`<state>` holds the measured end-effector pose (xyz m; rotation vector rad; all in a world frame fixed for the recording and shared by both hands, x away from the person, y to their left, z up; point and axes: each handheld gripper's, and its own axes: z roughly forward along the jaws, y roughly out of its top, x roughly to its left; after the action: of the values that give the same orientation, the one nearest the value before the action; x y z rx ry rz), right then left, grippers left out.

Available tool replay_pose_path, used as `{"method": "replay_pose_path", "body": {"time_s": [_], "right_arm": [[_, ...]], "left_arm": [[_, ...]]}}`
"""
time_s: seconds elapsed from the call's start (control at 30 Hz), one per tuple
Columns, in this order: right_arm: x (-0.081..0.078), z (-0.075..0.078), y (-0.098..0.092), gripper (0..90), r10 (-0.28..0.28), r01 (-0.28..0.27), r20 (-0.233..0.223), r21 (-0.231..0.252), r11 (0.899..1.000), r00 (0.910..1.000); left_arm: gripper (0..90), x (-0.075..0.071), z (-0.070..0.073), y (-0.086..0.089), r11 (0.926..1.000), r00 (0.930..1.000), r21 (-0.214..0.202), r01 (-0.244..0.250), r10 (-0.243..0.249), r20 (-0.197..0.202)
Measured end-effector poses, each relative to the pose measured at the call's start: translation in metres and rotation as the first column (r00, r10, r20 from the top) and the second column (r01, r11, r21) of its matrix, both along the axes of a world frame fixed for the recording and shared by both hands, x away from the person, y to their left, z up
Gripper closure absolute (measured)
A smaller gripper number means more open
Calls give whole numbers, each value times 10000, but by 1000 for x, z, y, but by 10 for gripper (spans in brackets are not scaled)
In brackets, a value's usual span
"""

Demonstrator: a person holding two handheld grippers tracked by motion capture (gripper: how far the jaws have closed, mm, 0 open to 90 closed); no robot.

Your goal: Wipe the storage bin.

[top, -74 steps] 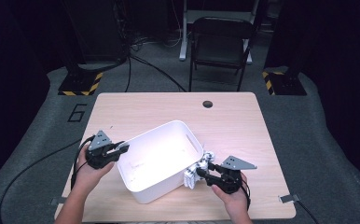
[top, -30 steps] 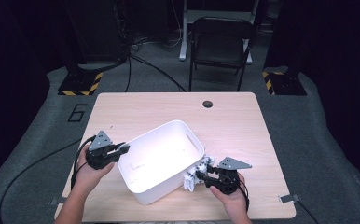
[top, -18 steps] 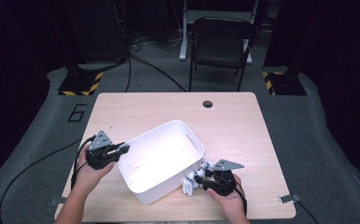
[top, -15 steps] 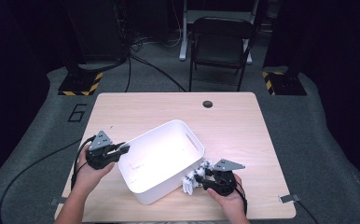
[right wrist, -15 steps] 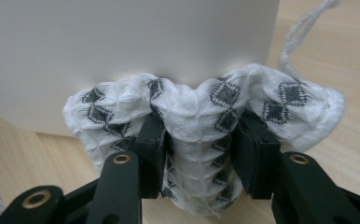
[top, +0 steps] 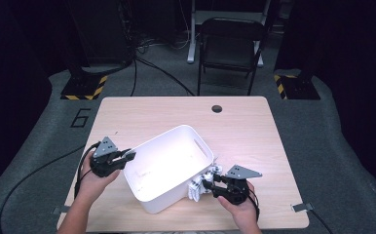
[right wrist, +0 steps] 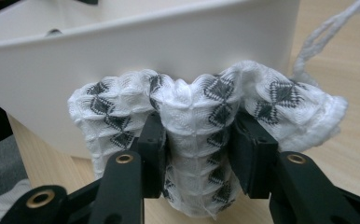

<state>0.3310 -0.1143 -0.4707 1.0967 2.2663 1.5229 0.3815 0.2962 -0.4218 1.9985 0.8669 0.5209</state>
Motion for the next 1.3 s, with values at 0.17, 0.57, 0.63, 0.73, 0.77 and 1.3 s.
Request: {"method": "replay_pose_path", "body": {"time_s": [0.17,0.57,0.63,0.73,0.77,1.3], "right_arm": [[4,-14,6,588,182,-208,-564,-464,9987,9982],[6,-15,6,596,5,-45,-518,-771,9970,9987],[4,-6,3,596,-54,48,-141,-440,9990,9999],[1,8,-2,597,-224,220,384,113,9997,9990],[-1,14,-5,597,-286,269,575,297,9992,9979],[8,12,-14,589,-417,403,266,525,9978,9988]], "left_arm": [[763,0,0,0,10000,10000,-22,37,-37,-17],[767,-4,1,-3,9995,9998,255,164,-168,134],[773,-5,1,-2,9996,9997,153,251,-253,74],[816,-7,2,1,9982,9982,-102,594,-594,31],[815,-8,2,0,9982,9982,-66,593,-593,49],[714,-9,0,-3,9937,9941,-538,982,-1005,-419]]}}
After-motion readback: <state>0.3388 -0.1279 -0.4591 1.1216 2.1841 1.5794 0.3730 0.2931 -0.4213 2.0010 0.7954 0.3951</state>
